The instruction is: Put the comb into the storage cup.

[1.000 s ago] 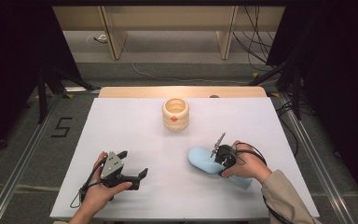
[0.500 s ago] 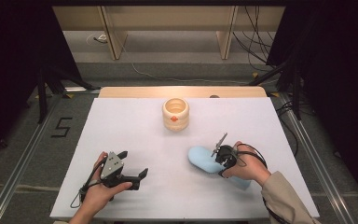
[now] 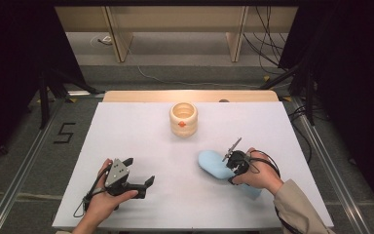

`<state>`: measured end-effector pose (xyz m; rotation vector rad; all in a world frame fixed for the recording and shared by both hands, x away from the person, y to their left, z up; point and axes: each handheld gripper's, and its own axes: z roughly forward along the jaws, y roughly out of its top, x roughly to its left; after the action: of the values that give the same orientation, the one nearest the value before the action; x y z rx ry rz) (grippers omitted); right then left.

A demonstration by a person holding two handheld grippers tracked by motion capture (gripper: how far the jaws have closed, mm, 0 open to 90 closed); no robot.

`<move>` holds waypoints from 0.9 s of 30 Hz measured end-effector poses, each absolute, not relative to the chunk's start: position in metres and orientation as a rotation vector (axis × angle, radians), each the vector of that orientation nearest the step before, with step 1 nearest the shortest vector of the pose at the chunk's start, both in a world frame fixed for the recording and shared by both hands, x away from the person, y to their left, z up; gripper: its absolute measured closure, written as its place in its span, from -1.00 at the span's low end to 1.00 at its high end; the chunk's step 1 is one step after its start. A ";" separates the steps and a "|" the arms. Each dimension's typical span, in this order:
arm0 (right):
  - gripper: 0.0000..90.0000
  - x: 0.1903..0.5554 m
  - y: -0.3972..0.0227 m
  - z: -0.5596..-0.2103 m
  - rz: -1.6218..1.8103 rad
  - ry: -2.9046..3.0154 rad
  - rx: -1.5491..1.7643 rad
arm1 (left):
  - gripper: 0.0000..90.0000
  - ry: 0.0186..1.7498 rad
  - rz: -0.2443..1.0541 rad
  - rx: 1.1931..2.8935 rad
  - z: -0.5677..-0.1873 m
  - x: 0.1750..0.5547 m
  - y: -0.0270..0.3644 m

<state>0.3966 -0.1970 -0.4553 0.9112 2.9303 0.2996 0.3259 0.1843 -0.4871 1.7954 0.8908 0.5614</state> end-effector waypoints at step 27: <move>0.57 0.396 -0.198 -0.432 0.727 2.733 1.049 | -0.99 0.890 0.561 1.796 -0.487 0.326 0.184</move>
<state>0.3959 -0.1979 -0.4322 1.0485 2.7327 0.7270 0.3259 0.1842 -0.4872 1.7963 0.8903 0.5611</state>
